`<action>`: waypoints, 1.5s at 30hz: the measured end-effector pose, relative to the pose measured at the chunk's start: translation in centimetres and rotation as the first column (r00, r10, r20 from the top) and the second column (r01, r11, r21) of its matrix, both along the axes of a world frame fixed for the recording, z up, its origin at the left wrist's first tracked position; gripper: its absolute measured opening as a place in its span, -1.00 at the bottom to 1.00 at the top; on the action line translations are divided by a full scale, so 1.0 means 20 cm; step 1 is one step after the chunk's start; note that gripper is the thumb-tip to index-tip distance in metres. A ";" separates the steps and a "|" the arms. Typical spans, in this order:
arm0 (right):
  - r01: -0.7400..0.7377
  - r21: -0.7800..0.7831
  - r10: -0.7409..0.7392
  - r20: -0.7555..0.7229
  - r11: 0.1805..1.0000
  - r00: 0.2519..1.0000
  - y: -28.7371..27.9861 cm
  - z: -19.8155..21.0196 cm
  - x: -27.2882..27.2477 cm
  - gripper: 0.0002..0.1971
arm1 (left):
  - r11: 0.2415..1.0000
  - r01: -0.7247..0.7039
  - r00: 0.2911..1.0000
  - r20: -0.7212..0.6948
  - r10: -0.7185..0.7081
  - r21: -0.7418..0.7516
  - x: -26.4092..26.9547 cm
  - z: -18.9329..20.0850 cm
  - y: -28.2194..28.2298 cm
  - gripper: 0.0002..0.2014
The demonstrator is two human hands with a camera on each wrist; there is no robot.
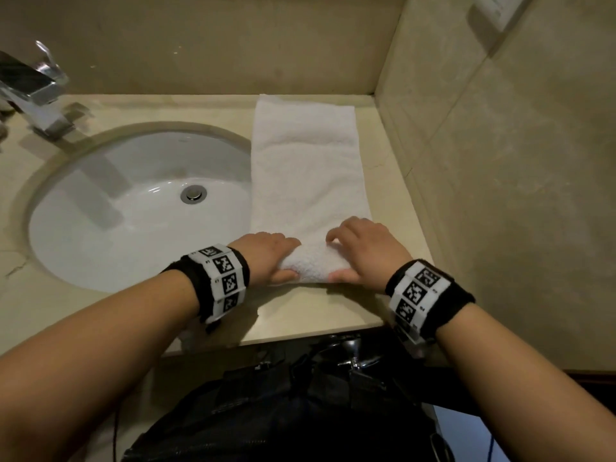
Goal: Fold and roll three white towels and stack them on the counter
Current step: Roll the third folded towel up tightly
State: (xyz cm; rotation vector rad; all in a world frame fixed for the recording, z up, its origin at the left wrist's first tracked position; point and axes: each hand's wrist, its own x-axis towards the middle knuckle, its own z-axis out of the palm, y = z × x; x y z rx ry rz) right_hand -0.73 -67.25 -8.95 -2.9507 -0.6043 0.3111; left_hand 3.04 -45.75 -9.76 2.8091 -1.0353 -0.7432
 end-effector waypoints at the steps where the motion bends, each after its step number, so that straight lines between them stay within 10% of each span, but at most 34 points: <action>1: -0.058 -0.039 0.060 0.048 0.998 0.997 0.00 -0.01 -0.03 -0.38 | 1.000 0.002 1.000 -0.018 -0.002 -0.010 0.01 0.00 0.00 -0.36; 9: 0.232 0.154 -0.182 -0.284 0.961 0.942 -0.01 -0.01 0.04 -0.66 | 0.999 0.053 0.954 0.294 -0.054 0.011 -0.04 0.01 0.01 -0.32; 17: 0.026 -0.030 -0.025 0.015 0.999 1.000 0.00 -0.03 -0.06 -0.46 | 1.000 -0.031 0.982 -0.187 0.030 0.001 0.07 0.07 -0.05 -0.45; 23: 0.212 0.072 -0.165 -0.409 0.975 0.897 0.00 -0.02 0.03 -0.54 | 0.991 0.129 0.958 0.253 -0.134 0.033 -0.03 0.00 -0.03 -0.26; 29: -0.068 0.033 0.062 0.148 0.997 0.987 0.00 -0.02 -0.07 -0.30 | 0.997 0.033 0.999 0.045 -0.030 -0.065 0.03 -0.04 -0.01 -0.35; 38: 0.168 0.151 -0.144 -0.157 0.974 0.977 0.05 -0.01 0.09 -0.76 | 0.987 0.161 0.942 0.299 -0.152 -0.006 -0.07 -0.04 0.00 -0.22; 45: -0.071 0.017 0.069 0.112 0.997 0.991 -0.04 0.02 -0.05 -0.41 | 0.995 0.015 0.986 -0.161 -0.031 -0.100 0.13 0.02 -0.05 -0.52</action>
